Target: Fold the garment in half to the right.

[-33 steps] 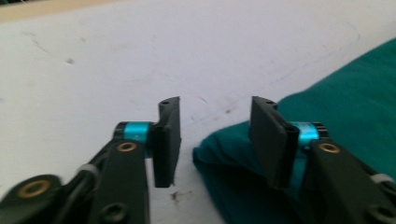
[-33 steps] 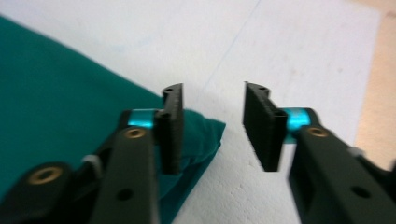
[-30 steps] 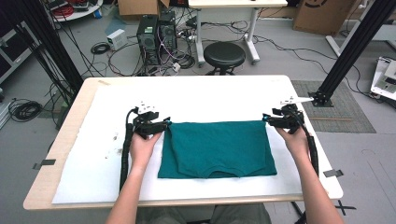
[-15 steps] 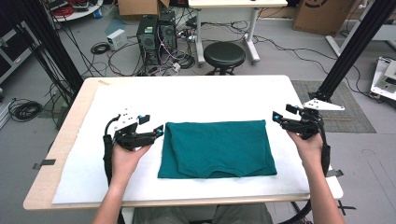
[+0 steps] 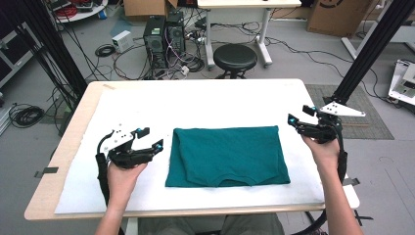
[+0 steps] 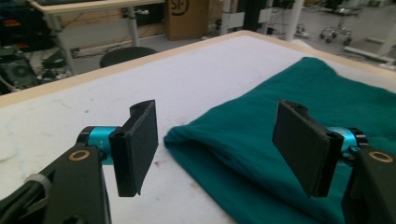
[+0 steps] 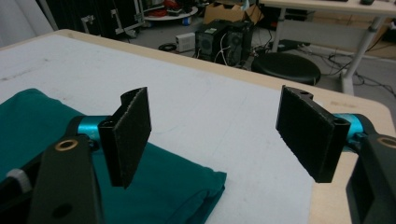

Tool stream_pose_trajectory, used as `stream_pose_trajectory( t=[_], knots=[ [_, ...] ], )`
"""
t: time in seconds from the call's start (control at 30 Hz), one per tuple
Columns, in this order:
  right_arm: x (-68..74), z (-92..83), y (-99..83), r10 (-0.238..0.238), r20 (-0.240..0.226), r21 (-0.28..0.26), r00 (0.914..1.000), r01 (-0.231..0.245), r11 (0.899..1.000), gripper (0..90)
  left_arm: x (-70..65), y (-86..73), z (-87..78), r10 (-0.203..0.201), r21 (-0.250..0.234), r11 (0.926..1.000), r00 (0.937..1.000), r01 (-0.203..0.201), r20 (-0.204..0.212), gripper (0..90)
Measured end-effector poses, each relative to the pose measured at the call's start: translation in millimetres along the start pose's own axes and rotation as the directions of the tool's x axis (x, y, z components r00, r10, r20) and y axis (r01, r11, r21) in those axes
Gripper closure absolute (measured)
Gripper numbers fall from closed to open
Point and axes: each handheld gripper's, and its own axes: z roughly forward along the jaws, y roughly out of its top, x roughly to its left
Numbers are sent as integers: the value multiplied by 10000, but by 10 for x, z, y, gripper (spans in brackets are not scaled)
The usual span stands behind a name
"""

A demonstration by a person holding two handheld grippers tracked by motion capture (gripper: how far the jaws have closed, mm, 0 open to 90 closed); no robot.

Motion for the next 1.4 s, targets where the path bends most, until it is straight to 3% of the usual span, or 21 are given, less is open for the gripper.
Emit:
stream_pose_trajectory(
  t=[0.07,0.13,0.27,0.33,0.47,0.57,0.63,0.73,0.77,0.9,1.0,1.07,1.13,1.17,1.2,1.4],
  knots=[
    [-5,8,10,-92,95,-59,9999,93,9999,272,-35,-15,-8,-274,399,9989,9993,263,266,311],
    [-15,15,15,-103,140,-151,9998,105,9998,272,-89,-44,2,-519,754,9959,9983,498,259,311],
    [-14,40,18,-1,73,-157,10000,2,9999,272,-205,-156,5,-710,1242,9897,9975,712,-58,310],
    [-2,51,22,-72,16,-208,10000,72,9998,273,-259,-225,2,-897,1597,9828,9956,930,-277,310],
    [28,47,38,-182,-61,-445,9998,179,9988,273,-338,-378,-17,-1453,2030,9681,9891,1471,-241,312],
    [39,45,44,-272,-72,-491,9996,268,9984,274,-369,-474,-35,-2086,2321,9502,9778,2079,-218,312],
    [44,50,42,-241,-109,-410,9997,236,9989,274,-386,-543,-44,-2543,2601,9316,9666,2540,-330,312],
    [46,51,42,-235,-146,-427,9996,229,9988,274,-399,-609,-47,-2761,2916,9146,9595,2802,-563,328],
    [49,49,43,-237,-167,-466,9996,229,9986,274,-401,-624,-47,-2973,2991,9050,9527,3024,-637,337],
    [52,62,43,-321,-246,-481,9992,309,9984,274,-396,-654,-7,-3504,3200,8794,9343,3525,-661,339],
    [50,72,40,-243,-256,-382,9994,234,9990,274,-436,-659,59,-3691,3358,8668,9271,3687,-651,347],
    [49,70,41,-239,-250,-408,9994,229,9989,274,-468,-647,86,-3762,3332,8638,9237,3778,-721,347],
    [47,69,43,-330,-279,-480,9991,317,9983,274,-484,-649,118,-3942,3283,8594,9169,3920,-629,364],
    [47,68,43,-320,-286,-486,9991,305,9984,274,-494,-649,138,-4140,3244,8530,9086,4088,-562,366],
    [47,69,44,-346,-294,-468,9990,332,9984,274,-507,-649,161,-4250,3261,8490,9040,4158,-465,373],
    [90,111,42,-267,-535,-264,9982,253,9993,274,-600,-612,317,-4301,3313,8478,9024,4142,-275,383]
  ],
)
